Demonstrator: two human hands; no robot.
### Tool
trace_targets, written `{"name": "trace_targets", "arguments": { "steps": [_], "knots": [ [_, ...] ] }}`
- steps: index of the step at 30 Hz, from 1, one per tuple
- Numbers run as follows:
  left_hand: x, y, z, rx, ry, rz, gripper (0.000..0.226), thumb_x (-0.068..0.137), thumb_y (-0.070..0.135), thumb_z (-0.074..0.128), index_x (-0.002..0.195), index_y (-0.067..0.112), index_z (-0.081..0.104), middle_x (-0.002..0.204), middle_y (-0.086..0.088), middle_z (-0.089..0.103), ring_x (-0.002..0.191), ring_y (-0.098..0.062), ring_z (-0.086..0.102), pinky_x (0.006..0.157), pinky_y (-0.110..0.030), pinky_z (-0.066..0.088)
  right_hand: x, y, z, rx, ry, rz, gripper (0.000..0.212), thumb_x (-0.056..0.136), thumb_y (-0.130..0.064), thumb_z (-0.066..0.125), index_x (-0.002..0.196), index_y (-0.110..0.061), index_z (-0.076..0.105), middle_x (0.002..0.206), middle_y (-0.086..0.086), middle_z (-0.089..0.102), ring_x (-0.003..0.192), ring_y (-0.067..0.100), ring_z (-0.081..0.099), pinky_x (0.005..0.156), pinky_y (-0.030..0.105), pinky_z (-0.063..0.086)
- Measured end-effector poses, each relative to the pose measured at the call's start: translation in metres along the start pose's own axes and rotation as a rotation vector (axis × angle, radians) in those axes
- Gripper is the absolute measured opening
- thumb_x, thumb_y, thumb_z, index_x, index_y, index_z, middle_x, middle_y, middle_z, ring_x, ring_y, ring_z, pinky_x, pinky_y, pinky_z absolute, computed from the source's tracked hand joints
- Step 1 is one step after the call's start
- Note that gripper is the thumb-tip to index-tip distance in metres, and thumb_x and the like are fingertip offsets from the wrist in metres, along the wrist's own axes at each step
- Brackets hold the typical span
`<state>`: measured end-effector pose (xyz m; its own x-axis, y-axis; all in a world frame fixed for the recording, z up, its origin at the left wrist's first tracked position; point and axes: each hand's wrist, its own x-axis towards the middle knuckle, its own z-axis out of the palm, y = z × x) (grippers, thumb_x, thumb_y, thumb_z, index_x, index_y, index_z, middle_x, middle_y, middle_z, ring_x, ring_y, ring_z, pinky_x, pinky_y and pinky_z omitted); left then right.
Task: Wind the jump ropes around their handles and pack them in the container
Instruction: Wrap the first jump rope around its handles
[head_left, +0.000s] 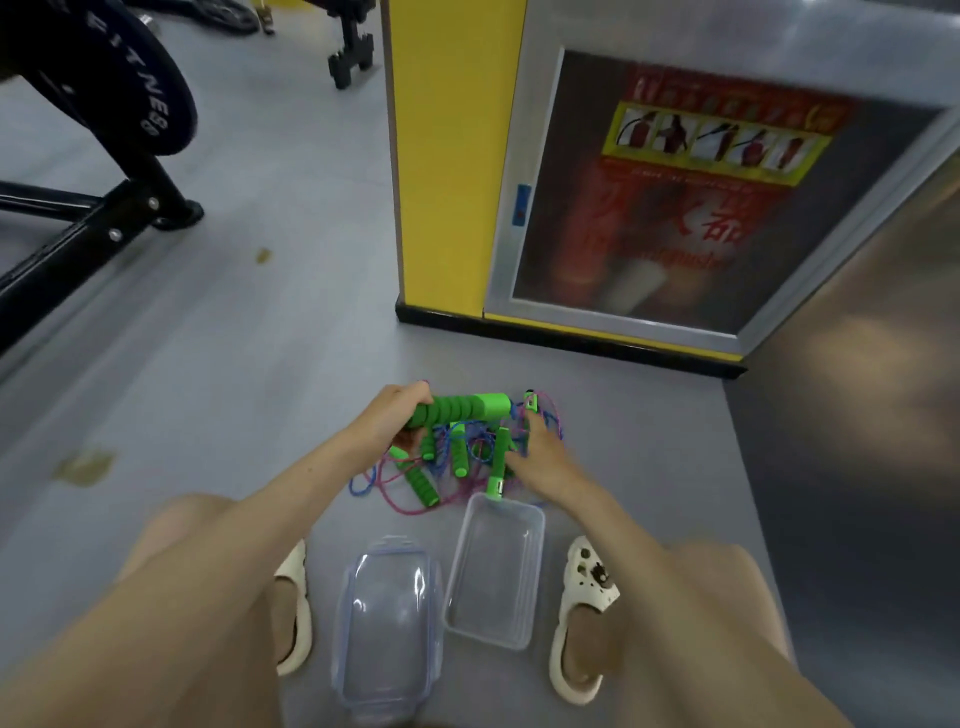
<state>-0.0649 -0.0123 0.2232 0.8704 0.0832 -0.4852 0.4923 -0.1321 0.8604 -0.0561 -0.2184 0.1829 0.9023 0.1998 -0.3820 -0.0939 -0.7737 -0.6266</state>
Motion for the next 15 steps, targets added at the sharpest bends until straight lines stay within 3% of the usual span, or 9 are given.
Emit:
{"name": "trace_targets", "arguments": {
  "steps": [4, 6, 8, 10, 12, 15],
  "knots": [
    [-0.007, -0.004, 0.002, -0.146, -0.104, -0.03, 0.019, 0.089, 0.022, 0.039, 0.091, 0.007, 0.049, 0.044, -0.005, 0.041, 0.038, -0.018, 0.033, 0.04, -0.021, 0.032, 0.008, 0.006, -0.004, 0.157, 0.086, -0.018, 0.078, 0.081, -0.02, 0.061, 0.146, -0.02, 0.017, 0.137, 0.009, 0.047, 0.113, 0.03, 0.058, 0.094, 0.045, 0.048],
    [-0.008, -0.001, 0.01, -0.154, -0.162, -0.031, 0.018, 0.089, 0.023, 0.039, 0.084, 0.008, 0.049, 0.043, -0.005, 0.044, 0.036, -0.018, 0.037, 0.039, -0.02, 0.034, 0.003, 0.0, -0.01, 0.188, 0.092, -0.026, 0.07, 0.083, -0.014, 0.063, 0.143, -0.02, 0.027, 0.126, 0.008, 0.055, 0.099, 0.023, 0.063, 0.089, 0.039, 0.051],
    [-0.005, 0.005, 0.017, -0.095, -0.236, -0.031, 0.023, 0.09, 0.023, 0.037, 0.081, 0.007, 0.052, 0.045, -0.006, 0.052, 0.037, -0.02, 0.047, 0.043, -0.022, 0.043, 0.007, 0.001, -0.019, 0.239, 0.137, -0.018, 0.048, 0.084, -0.004, 0.061, 0.128, -0.015, 0.044, 0.108, 0.006, 0.059, 0.085, 0.015, 0.06, 0.078, 0.019, 0.051],
    [0.001, 0.009, 0.016, -0.065, -0.33, -0.049, 0.027, 0.093, 0.021, 0.036, 0.097, 0.003, 0.057, 0.055, -0.009, 0.062, 0.047, -0.023, 0.06, 0.056, -0.028, 0.052, 0.018, -0.004, -0.031, 0.267, 0.205, -0.009, 0.037, 0.083, 0.002, 0.057, 0.114, -0.017, 0.049, 0.09, 0.0, 0.056, 0.073, 0.008, 0.053, 0.057, 0.005, 0.041],
    [0.007, 0.01, 0.008, 0.001, -0.405, -0.033, 0.029, 0.093, 0.016, 0.04, 0.116, 0.006, 0.055, 0.072, -0.013, 0.07, 0.064, -0.025, 0.069, 0.07, -0.035, 0.055, 0.032, -0.011, -0.038, 0.256, 0.269, -0.058, 0.037, 0.082, 0.004, 0.057, 0.11, -0.02, 0.051, 0.092, -0.001, 0.057, 0.074, 0.008, 0.053, 0.053, 0.007, 0.04],
    [0.013, 0.01, -0.002, 0.144, -0.452, 0.028, 0.021, 0.09, 0.013, 0.055, 0.111, 0.017, 0.056, 0.085, -0.01, 0.072, 0.075, -0.02, 0.07, 0.075, -0.037, 0.055, 0.042, -0.027, -0.032, 0.138, 0.247, -0.186, 0.038, 0.078, 0.004, 0.061, 0.11, -0.014, 0.055, 0.1, 0.001, 0.06, 0.085, 0.014, 0.055, 0.063, 0.014, 0.04]
  ]
}}
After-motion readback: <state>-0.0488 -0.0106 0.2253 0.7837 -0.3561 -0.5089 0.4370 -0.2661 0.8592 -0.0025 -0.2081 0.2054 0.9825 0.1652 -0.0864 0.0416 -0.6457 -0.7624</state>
